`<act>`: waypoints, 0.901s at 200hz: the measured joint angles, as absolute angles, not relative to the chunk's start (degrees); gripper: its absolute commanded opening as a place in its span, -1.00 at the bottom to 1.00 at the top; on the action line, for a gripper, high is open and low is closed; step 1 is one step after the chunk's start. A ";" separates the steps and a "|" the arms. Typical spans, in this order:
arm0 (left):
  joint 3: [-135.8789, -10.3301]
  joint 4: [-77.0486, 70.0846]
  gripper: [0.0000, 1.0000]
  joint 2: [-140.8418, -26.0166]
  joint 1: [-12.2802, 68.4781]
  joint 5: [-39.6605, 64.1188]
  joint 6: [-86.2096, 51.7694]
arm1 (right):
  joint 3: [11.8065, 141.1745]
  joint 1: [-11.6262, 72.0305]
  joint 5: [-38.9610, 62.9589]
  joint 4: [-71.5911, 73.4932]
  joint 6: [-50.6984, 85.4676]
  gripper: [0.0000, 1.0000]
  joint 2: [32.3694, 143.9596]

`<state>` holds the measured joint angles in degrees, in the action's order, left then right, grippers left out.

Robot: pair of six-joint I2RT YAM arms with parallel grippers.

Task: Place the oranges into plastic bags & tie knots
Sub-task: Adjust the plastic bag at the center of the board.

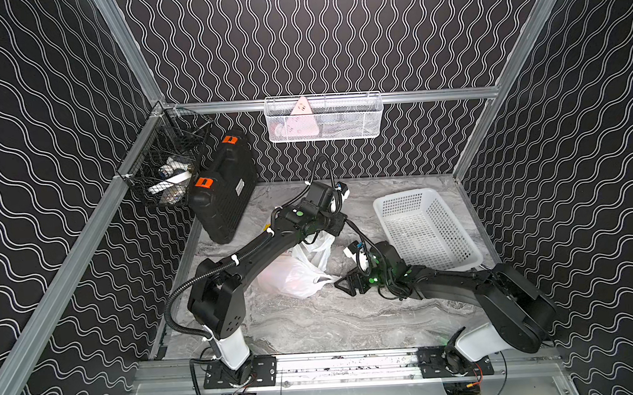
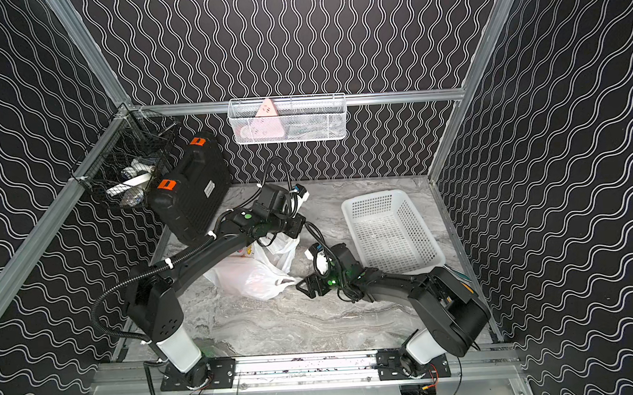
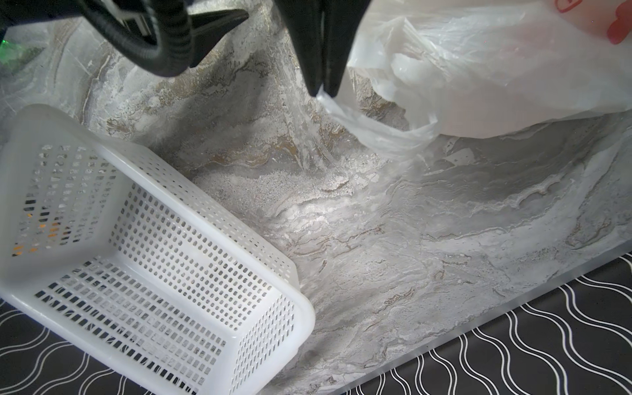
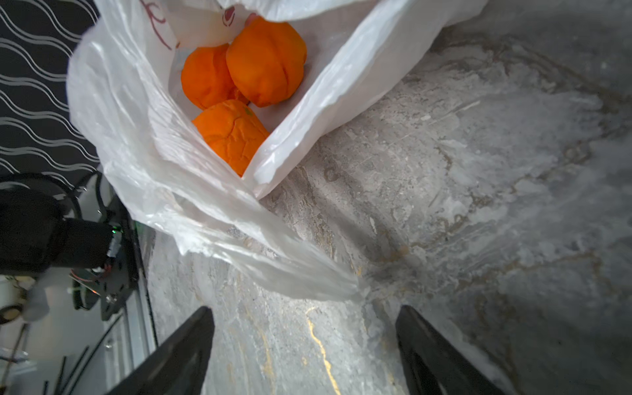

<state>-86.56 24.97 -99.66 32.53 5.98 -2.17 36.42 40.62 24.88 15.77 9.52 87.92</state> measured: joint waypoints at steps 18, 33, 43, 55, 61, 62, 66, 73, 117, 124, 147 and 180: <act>-86.56 25.43 -1.00 -99.66 32.56 6.33 -2.17 | 38.57 40.75 24.58 15.35 3.01 0.70 90.24; -86.56 25.71 -1.00 -99.66 32.64 6.83 -2.17 | 38.61 40.71 24.49 16.29 -1.61 0.67 91.96; -86.56 25.82 -1.00 -99.66 32.60 7.27 -2.17 | 38.61 40.71 24.93 17.34 -4.38 0.64 93.45; -86.56 26.28 -1.00 -99.68 32.53 7.25 -2.15 | 38.87 40.71 25.61 18.22 -6.92 0.59 95.18; -86.56 26.57 -1.00 -99.70 32.53 7.25 -2.15 | 39.22 40.71 25.76 18.65 -7.84 0.57 96.09; -86.56 26.59 -1.00 -99.70 32.53 7.25 -2.15 | 39.27 40.71 25.78 18.72 -7.94 0.57 96.20; -86.56 26.70 -1.00 -99.70 32.53 7.27 -2.15 | 39.46 40.71 25.87 18.98 -8.51 0.55 96.75; -86.56 26.89 -1.00 -99.72 32.51 7.25 -2.15 | 39.64 40.71 25.96 19.59 -9.37 0.49 97.47; -87.96 27.99 -1.00 -100.84 32.25 7.31 -2.15 | 39.99 40.73 25.93 25.91 -10.09 -0.48 101.03; -88.33 28.14 -1.00 -101.08 32.21 7.31 -2.15 | 39.90 40.73 25.61 26.83 -9.89 -0.62 101.32; -89.71 28.67 -1.00 -101.45 32.08 7.31 -2.15 | 37.93 40.73 24.08 29.12 -9.45 -1.00 100.60; -92.49 28.77 -1.00 -101.43 31.11 7.27 -3.03 | 36.51 40.75 18.57 27.20 -9.34 -1.00 95.11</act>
